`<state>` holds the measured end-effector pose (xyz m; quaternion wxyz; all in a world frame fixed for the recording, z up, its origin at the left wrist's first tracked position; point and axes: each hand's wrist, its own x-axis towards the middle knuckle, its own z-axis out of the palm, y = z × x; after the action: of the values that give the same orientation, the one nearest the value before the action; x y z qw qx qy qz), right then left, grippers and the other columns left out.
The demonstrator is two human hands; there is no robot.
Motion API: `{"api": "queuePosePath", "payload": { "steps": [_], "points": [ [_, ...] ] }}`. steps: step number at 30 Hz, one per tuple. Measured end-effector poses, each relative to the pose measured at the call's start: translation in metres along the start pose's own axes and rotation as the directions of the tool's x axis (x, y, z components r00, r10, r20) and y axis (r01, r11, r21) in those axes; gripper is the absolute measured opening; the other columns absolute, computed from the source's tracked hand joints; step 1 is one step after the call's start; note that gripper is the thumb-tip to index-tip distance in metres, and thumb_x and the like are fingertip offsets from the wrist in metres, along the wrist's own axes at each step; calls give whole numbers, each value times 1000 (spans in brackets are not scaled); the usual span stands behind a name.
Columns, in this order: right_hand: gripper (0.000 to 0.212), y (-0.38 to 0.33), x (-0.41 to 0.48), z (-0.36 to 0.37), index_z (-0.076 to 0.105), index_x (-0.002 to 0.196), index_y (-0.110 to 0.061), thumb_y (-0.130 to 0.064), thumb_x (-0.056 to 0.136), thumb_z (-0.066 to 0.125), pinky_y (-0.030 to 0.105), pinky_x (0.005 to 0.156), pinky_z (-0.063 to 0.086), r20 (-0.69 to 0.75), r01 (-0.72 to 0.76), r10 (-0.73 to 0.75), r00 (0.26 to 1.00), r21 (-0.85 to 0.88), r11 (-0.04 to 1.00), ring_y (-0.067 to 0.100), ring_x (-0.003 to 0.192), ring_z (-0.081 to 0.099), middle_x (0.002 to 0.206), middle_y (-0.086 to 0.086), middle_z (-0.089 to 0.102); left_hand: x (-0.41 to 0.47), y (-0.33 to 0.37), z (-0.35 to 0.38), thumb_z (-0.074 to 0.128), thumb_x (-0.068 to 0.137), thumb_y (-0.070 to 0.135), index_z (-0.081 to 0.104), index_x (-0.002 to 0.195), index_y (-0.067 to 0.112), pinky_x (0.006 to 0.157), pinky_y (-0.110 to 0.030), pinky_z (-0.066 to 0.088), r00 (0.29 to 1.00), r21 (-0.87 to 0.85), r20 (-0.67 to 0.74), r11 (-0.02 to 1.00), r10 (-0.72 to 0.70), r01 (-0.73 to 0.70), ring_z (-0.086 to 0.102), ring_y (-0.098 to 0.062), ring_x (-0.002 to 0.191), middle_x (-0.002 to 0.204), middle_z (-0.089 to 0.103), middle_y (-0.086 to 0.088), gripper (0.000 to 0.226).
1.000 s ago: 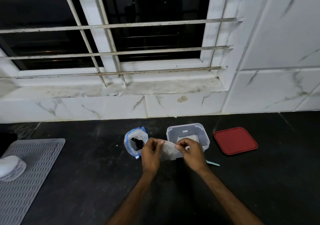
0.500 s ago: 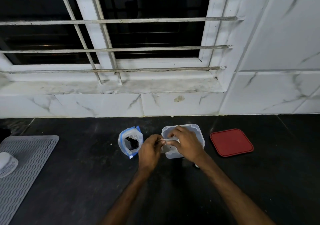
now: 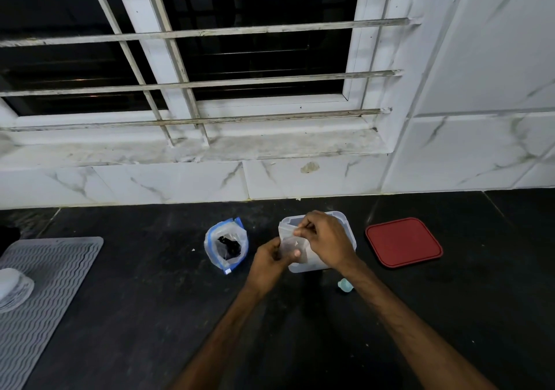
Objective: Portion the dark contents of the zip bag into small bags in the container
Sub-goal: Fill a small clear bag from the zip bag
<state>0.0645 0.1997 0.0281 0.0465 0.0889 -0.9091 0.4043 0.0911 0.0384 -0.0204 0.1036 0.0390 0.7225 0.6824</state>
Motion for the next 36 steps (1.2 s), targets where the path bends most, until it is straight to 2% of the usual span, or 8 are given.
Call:
{"api": "queuePosePath", "payload": {
  "steps": [3, 6, 11, 16, 24, 29, 33, 36],
  "points": [
    [10, 1, 4, -3, 64, 77, -16, -18, 83, 72, 23, 70, 50, 9, -6, 6, 1000, -3, 1000, 9, 76, 64, 82, -1, 68, 0, 0, 0, 73, 85, 13, 68, 107, 11, 69, -26, 55, 999, 6, -35, 1000, -16, 16, 71, -25, 91, 100, 75, -10, 23],
    [10, 1, 2, -4, 67, 75, -13, -17, 82, 74, 12, 63, 40, 19, 25, -24, 1000, -37, 999, 4, 69, 56, 76, -6, 61, 2, 0, 0, 74, 83, 12, 68, 106, 15, 71, -28, 55, 1000, 32, -25, 999, -16, 17, 71, -23, 92, 100, 75, -6, 24],
    [6, 4, 6, -9, 72, 79, -13, -17, 83, 72, 24, 69, 46, 46, 69, -66, 997, -61, 996, 8, 73, 58, 78, -5, 63, 4, 4, 0, 80, 77, 29, 63, 117, 12, 86, -35, 57, 999, -13, 34, 1000, -9, 9, 69, -17, 104, 111, 72, -4, 46],
    [11, 6, 6, -13, 70, 84, -18, -29, 87, 67, 32, 71, 51, 159, 111, -94, 983, -103, 988, 9, 75, 62, 82, -7, 67, 6, 13, 0, 61, 93, 8, 65, 94, 5, 73, -25, 56, 978, -42, -183, 993, 101, -110, 70, -13, 86, 91, 73, -8, 4],
    [5, -4, -6, -8, 69, 85, -22, -27, 84, 69, 23, 67, 46, 65, 138, -129, 990, -166, 976, 5, 74, 57, 80, -13, 62, 8, 12, -2, 65, 91, 5, 64, 87, 8, 76, -28, 57, 958, 67, -228, 984, 174, -163, 69, -21, 87, 85, 71, -5, 4],
    [7, -9, -7, -4, 69, 79, -20, -26, 81, 70, 7, 58, 29, 20, 140, -139, 990, -187, 972, 1, 71, 48, 72, -18, 52, 6, 14, 0, 64, 90, 1, 62, 82, 1, 73, -27, 55, 944, 80, -277, 984, 178, -162, 68, -18, 81, 77, 70, -2, 8],
    [9, -10, -5, -7, 72, 84, -26, -33, 86, 67, 10, 55, 32, 17, 110, -109, 994, -171, 979, 2, 69, 50, 66, -21, 52, 2, 18, -1, 64, 90, 3, 68, 91, 3, 77, -25, 56, 935, 41, -299, 982, 190, -187, 70, -19, 88, 87, 73, -7, 3],
    [10, -4, -4, -7, 70, 87, -29, -39, 84, 70, 13, 59, 40, 73, 45, -39, 997, -78, 996, 0, 69, 57, 73, -19, 63, 2, 21, 0, 66, 88, 2, 65, 94, 3, 75, -19, 54, 918, -1, -366, 986, 153, -164, 68, -11, 86, 89, 72, -5, 5]
  ]
}}
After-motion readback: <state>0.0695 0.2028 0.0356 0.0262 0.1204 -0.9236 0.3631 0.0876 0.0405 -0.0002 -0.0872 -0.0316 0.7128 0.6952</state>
